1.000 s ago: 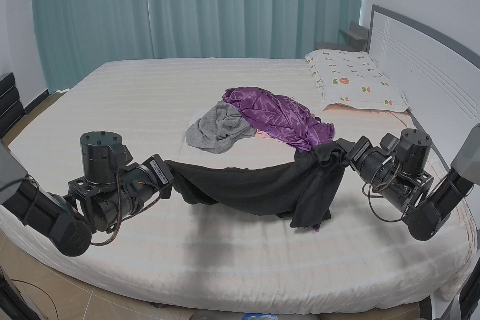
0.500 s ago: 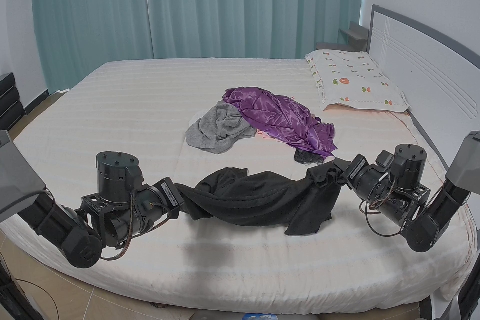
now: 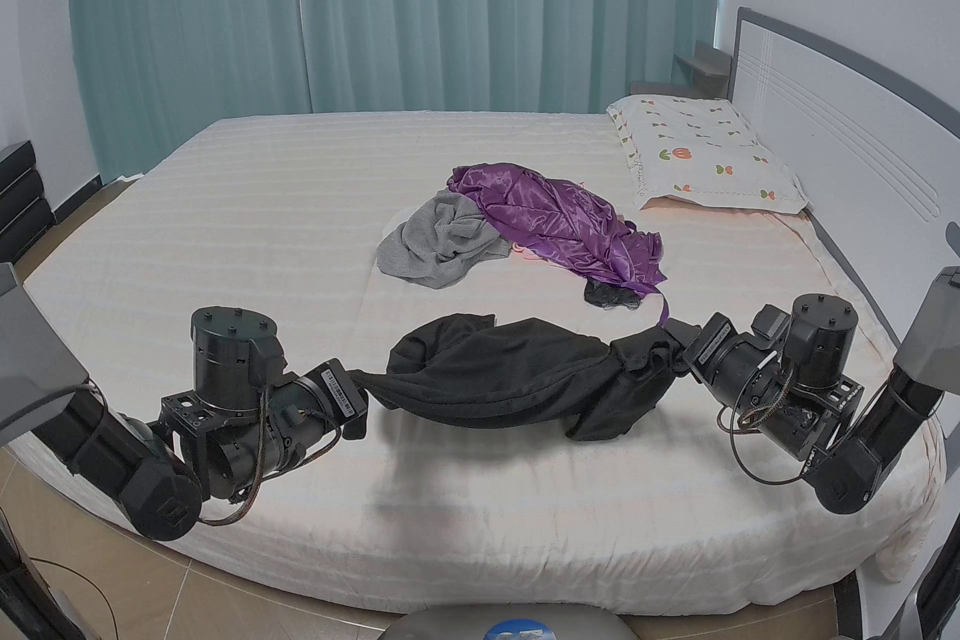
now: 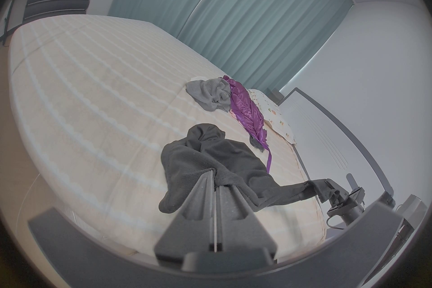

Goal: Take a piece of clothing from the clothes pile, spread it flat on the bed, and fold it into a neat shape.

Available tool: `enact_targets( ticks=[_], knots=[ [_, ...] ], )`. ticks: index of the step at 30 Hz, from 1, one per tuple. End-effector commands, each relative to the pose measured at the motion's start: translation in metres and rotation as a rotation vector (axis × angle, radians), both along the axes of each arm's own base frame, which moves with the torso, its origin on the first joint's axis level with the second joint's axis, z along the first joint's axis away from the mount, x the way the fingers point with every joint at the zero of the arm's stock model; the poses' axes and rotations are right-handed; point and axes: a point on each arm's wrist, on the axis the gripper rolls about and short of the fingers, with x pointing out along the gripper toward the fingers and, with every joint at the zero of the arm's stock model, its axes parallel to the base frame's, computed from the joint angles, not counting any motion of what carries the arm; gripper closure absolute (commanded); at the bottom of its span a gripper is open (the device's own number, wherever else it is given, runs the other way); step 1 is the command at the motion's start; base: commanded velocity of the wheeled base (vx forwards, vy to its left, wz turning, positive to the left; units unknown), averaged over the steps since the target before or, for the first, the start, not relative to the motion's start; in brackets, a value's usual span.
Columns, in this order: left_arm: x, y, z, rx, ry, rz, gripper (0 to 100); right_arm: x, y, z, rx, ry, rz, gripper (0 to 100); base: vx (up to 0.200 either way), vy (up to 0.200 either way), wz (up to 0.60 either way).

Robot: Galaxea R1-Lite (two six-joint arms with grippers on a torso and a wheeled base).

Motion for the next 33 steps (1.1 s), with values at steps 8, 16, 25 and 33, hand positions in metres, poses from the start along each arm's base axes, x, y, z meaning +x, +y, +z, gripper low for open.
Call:
enact_targets(
  ticks=[8,16,25,33],
  knots=[
    [-0.005,0.002,0.01,-0.023,-0.027,-0.005,100,-0.005,-0.002,0.014,0.016,-0.042,-0.001,100,0.0,0.0,0.0],
    [-0.004,0.007,0.018,-0.056,-0.047,0.028,100,-0.003,-0.004,0.019,0.012,-0.063,-0.052,100,0.0,0.075,0.0],
    [-0.009,0.009,0.025,-0.062,-0.067,0.025,100,-0.001,-0.006,0.021,-0.015,-0.088,-0.093,100,0.0,0.2,0.0],
    [-0.013,0.011,0.034,-0.07,-0.093,0.024,100,0.0,-0.01,0.026,0.002,-0.125,-0.106,100,0.0,0.2,0.0]
  ],
)
